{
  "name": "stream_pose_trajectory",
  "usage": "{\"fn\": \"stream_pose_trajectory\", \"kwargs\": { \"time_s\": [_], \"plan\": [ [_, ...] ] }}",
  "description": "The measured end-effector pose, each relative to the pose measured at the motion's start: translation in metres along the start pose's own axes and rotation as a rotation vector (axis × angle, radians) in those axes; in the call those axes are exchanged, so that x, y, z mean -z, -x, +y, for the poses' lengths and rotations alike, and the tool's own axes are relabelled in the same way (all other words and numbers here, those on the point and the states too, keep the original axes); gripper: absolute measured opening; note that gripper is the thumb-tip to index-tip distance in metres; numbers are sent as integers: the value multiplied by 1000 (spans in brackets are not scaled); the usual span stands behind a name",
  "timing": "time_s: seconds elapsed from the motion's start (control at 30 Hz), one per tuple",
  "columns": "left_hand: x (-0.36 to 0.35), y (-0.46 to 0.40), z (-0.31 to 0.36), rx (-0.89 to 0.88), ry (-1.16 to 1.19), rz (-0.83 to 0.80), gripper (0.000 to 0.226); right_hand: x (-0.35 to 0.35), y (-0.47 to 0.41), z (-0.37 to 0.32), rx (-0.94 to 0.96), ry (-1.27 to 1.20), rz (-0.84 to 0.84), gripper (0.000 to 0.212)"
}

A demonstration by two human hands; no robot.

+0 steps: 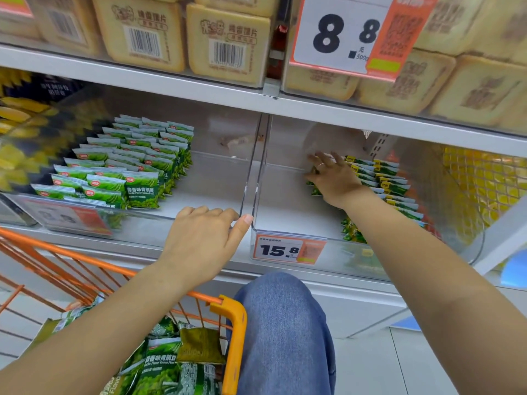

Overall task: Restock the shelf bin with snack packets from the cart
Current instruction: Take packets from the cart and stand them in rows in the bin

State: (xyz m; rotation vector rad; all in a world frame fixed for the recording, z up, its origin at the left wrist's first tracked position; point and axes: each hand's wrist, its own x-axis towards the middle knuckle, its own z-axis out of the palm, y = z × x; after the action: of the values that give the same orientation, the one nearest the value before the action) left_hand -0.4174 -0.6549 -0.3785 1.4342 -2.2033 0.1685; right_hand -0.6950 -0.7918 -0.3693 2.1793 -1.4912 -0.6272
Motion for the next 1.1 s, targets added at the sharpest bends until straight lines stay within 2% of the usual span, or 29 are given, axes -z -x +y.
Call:
{"fn": "stream_pose_trajectory", "kwargs": {
  "time_s": [0.17, 0.3, 0.6, 0.77, 0.87, 1.0, 1.07, 1.1],
  "plan": [
    [1, 0, 0, -19, -5, 23, 41, 3, -6, -13, 72, 305, -162, 53],
    [1, 1, 0, -26, 31, 14, 30, -4, -10, -10, 17, 451, -162, 48],
    [1, 1, 0, -15, 62, -27, 32, -8, -21, -12, -12, 472, -233, 47],
    [0, 2, -1, -4, 19, -52, 53, -3, -16, -15, -14, 489, -280, 53],
    [3, 1, -1, 10, 4, -80, 59, 7, -6, -13, -11, 396, -217, 52],
    [11, -2, 2, 54, 10, -190, 66, 36, 17, -18, -77, 125, -194, 52],
    [15, -4, 1, 81, 116, -249, 60, 52, 32, -27, -170, -80, -42, 45],
    [20, -3, -2, 85, 197, -260, 58, 61, 42, -32, -218, -196, 125, 38]
  ]
}}
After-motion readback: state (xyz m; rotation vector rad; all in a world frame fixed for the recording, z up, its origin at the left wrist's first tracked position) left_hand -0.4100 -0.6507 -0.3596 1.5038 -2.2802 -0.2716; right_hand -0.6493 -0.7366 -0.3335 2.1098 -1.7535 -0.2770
